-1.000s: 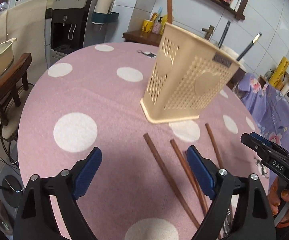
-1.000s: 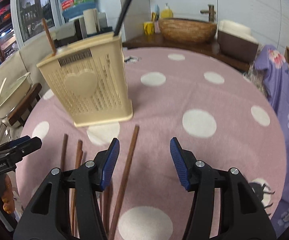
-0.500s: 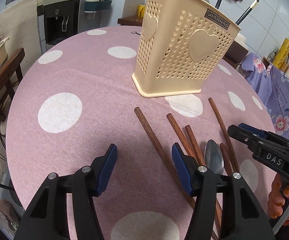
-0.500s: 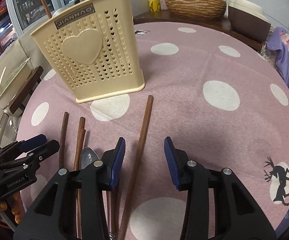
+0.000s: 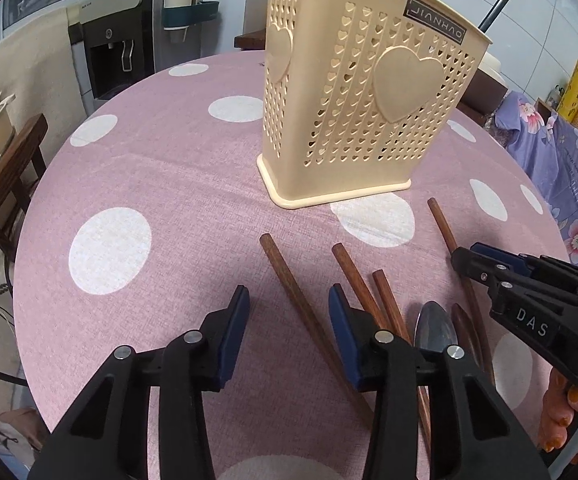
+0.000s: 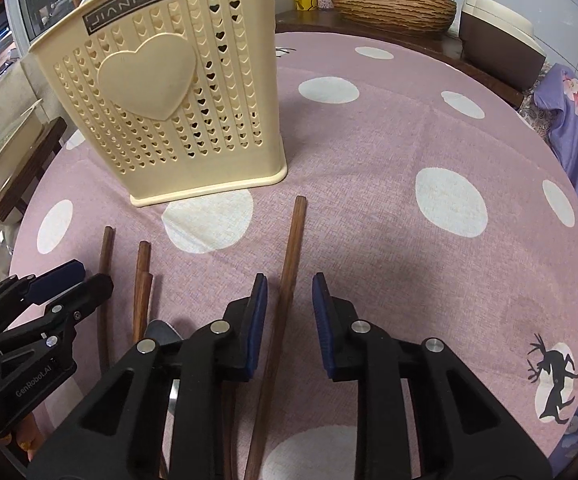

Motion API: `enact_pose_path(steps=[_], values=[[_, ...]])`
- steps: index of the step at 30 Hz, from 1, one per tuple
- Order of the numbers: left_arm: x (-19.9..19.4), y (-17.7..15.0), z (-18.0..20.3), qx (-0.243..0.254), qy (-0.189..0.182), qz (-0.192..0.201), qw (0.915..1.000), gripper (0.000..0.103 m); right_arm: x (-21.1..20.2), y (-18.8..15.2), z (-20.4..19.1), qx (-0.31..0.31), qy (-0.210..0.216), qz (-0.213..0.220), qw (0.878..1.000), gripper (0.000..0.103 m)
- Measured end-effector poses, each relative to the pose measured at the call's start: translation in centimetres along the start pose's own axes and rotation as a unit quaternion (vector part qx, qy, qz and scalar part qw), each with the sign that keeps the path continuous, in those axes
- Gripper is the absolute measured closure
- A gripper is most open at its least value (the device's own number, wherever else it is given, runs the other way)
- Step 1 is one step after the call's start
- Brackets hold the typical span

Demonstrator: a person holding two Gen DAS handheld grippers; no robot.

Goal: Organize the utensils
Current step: 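Move both tools down to the brown wooden chopsticks on the table, then grasp a brown chopstick with the right tool while the left tool grasps another brown chopstick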

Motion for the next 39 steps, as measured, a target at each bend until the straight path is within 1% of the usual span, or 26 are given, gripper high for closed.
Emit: enact_pose_path(steps=[4,10,11,13,16,19,22,29,33,39], values=[[0.2,0.2,0.0,0.001,0.006,0.001,1.0000,0.068,0.7,0.7,0.1,0.002,-0.004,-0.003,1.000,0.085],[0.6,0.8,0.0,0.005,0.019,0.004,0.9998,0.077,1.8,2.0,0.0,-0.002,-0.013,-0.002,1.000,0.088],[0.7,1.0,0.0,0.005,0.021,0.003,0.9998,0.078,1.9,2.3,0.0,-0.003,-0.016,-0.002,1.000,0.090],[0.9,1.1,0.0,0.004,0.025,0.004,0.9997,0.084,2.2,2.7,0.0,-0.002,-0.021,-0.003,1.000,0.094],[1.1,1.4,-0.2,-0.001,0.029,0.005,0.9996,0.090,2.6,3.2,0.0,0.001,-0.020,-0.001,1.000,0.094],[1.3,1.7,-0.1,-0.004,0.028,0.005,0.9996,0.091,2.7,3.5,0.1,0.006,-0.016,0.001,1.000,0.095],[1.4,1.9,-0.1,-0.010,0.024,0.006,0.9997,0.092,2.7,3.7,0.4,0.023,0.002,0.002,1.000,0.095],[1.6,2.6,-0.2,-0.034,-0.001,0.004,0.9994,0.093,0.9,4.5,1.0,0.037,0.016,0.037,0.999,0.095],[1.0,3.8,-0.1,-0.053,-0.022,0.015,0.9983,0.094,-0.5,4.6,0.7,0.039,0.023,0.057,0.997,0.095],[-1.0,5.9,-0.1,-0.061,-0.040,0.048,0.9962,0.095,-2.7,5.1,1.3,0.052,0.035,0.090,0.994,0.095]])
Point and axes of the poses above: each gripper's, at about its wrist camera, not at the fingertips, and x roughly the way its jaws point, z to its right, y to its top, the point moved 6 cm from there along x, roughly the way its jaws point, and after that the axes turned 2 degrees about -x, right-handed, at the moved point
